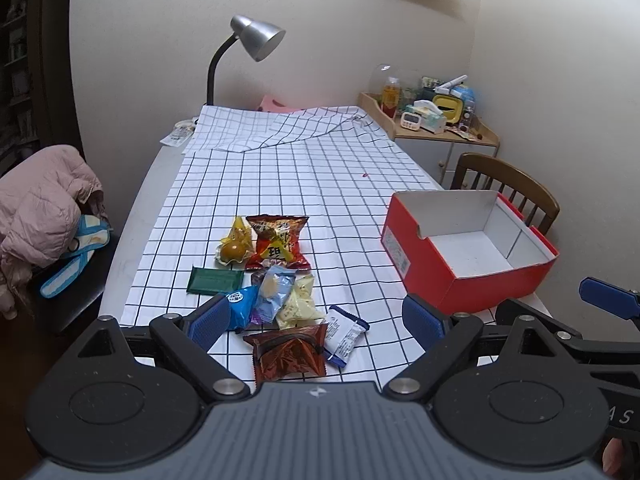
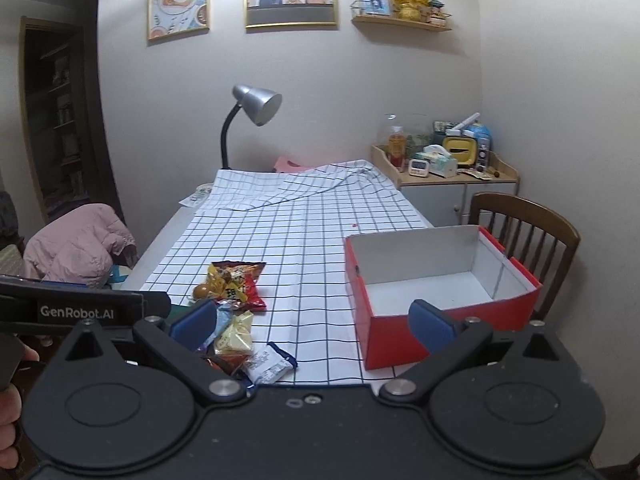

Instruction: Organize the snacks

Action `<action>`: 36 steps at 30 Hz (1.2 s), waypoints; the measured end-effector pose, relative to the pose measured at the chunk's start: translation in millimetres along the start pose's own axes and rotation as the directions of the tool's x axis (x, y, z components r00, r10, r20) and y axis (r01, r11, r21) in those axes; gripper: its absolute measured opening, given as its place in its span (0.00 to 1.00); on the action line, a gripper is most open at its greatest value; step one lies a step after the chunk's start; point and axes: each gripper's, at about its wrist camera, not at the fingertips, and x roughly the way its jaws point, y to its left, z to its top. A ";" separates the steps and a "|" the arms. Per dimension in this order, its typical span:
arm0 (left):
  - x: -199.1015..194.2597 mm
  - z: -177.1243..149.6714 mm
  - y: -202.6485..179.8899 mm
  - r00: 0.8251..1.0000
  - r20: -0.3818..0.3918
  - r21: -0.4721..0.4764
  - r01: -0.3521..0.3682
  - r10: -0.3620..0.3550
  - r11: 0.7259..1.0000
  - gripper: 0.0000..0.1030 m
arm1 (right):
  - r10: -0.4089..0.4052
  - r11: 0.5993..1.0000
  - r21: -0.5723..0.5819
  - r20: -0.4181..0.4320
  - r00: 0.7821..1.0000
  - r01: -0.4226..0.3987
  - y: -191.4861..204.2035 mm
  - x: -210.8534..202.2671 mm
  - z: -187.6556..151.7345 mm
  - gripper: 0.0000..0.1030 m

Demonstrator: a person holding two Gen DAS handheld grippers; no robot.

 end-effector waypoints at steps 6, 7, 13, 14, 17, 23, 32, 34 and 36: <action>16.2 0.3 7.9 0.999 -0.035 -0.025 -0.029 0.028 0.999 0.90 | 0.050 0.999 -0.019 -0.031 0.998 -0.050 3.2 21.2 1.1 0.98; 19.4 0.5 9.4 0.998 -0.042 -0.028 -0.037 0.036 0.999 0.90 | 0.059 0.998 -0.018 -0.037 0.998 -0.060 3.5 25.6 0.5 0.98; 39.9 3.0 21.1 0.993 -0.090 -0.055 -0.088 0.082 0.995 0.91 | 0.123 0.992 -0.020 -0.073 0.990 -0.125 6.5 54.8 1.0 0.96; 44.3 2.3 23.6 0.991 -0.105 -0.061 -0.091 0.084 0.994 0.91 | 0.132 0.991 -0.020 -0.081 0.988 -0.134 6.8 59.9 0.2 0.96; 55.8 -0.5 30.2 0.985 -0.141 -0.077 -0.109 0.097 0.991 0.91 | 0.148 0.988 -0.016 -0.117 0.982 -0.151 5.8 76.3 -2.0 0.95; 85.3 -10.1 44.4 0.965 -0.237 -0.120 -0.141 0.110 0.983 0.91 | 0.191 0.979 -0.023 -0.206 0.960 -0.200 5.0 109.8 -12.6 0.87; 130.2 -19.9 52.3 0.937 -0.349 -0.180 -0.088 0.020 0.980 0.91 | 0.179 0.962 -0.135 -0.342 0.923 -0.237 1.1 177.6 -46.3 0.77; 141.9 -20.8 49.9 0.927 -0.374 -0.177 -0.075 0.004 0.981 0.91 | 0.198 0.947 -0.168 -0.363 0.910 -0.273 0.7 188.8 -51.7 0.76; 154.3 -21.4 46.9 0.917 -0.398 -0.169 -0.068 -0.005 0.983 0.91 | 0.216 0.933 -0.188 -0.390 0.895 -0.307 1.1 198.9 -56.1 0.76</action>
